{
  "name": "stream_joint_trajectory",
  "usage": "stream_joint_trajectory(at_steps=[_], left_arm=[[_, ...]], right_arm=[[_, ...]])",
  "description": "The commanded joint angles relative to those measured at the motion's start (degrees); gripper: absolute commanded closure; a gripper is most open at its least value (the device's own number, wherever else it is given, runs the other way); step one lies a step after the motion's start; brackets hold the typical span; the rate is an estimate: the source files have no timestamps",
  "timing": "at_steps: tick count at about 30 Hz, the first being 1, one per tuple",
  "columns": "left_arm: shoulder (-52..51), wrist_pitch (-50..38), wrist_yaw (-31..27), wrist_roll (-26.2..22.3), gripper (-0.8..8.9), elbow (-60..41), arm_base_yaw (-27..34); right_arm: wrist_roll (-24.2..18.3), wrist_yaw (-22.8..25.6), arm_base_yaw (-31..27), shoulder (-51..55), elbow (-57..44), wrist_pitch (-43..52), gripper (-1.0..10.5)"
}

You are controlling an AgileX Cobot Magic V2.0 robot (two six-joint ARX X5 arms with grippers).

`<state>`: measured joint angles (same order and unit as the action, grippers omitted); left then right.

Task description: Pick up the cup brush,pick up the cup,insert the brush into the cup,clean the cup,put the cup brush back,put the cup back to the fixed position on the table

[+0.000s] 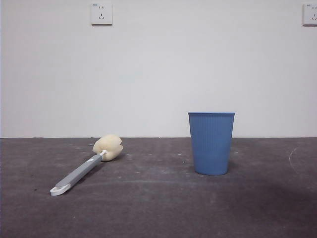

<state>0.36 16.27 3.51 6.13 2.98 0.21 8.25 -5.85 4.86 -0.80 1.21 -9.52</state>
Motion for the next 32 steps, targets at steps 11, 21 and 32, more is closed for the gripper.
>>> stream_joint_trajectory(at_steps=[11,21,32], left_arm=[[3.58,4.48,5.99,7.65,8.21,10.01,-0.13],[20.09,10.03,13.53,4.33,8.21,24.48,-0.2],[32.85,24.68,20.59,-3.34,8.21,40.74,-0.24]], right_arm=[[4.7,-1.79,0.07,-14.25,15.19,-2.4,9.6],[-2.58,-13.81,0.11,-32.89,34.27,-19.54,9.6],[-10.75,-15.76,0.15,-41.27,52.35,-38.53,9.6]])
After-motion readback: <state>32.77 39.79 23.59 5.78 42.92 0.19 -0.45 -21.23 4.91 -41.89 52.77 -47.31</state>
